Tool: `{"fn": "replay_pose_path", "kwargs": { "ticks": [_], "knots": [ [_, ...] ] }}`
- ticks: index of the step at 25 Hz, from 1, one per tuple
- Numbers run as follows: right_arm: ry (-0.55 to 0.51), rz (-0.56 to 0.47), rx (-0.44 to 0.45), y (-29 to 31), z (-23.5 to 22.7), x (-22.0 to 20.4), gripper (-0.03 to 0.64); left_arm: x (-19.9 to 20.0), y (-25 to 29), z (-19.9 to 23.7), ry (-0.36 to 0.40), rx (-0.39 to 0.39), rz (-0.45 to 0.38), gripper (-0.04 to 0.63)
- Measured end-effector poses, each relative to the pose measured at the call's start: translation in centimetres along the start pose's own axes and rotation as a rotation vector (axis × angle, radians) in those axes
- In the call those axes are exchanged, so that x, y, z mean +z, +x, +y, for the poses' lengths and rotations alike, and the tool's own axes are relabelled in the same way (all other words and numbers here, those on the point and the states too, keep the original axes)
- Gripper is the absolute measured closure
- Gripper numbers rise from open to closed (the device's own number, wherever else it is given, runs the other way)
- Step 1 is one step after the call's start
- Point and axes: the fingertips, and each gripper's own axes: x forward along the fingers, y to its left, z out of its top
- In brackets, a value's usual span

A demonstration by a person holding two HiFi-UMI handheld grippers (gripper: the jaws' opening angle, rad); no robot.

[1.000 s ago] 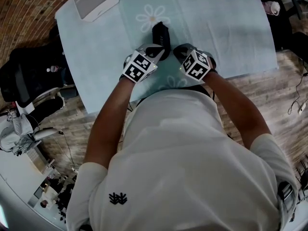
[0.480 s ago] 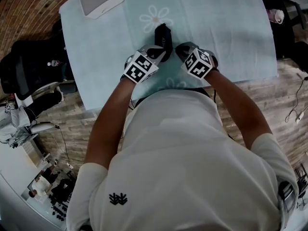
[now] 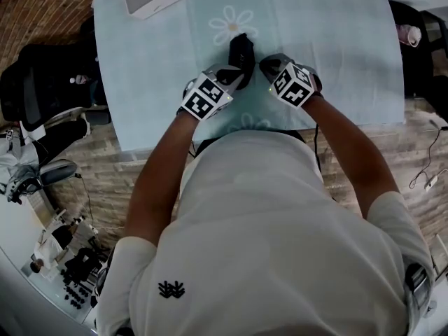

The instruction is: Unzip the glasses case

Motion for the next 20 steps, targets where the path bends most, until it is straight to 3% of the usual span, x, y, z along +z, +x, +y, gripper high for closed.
{"fn": "replay_pose_path", "kwargs": {
  "ticks": [20],
  "knots": [
    [-0.11, -0.009, 0.074, 0.8, -4.9, 0.8, 0.615, 0.6, 0.0, -0.3, -0.122, -0.007, -0.024, 0.541]
  ]
}}
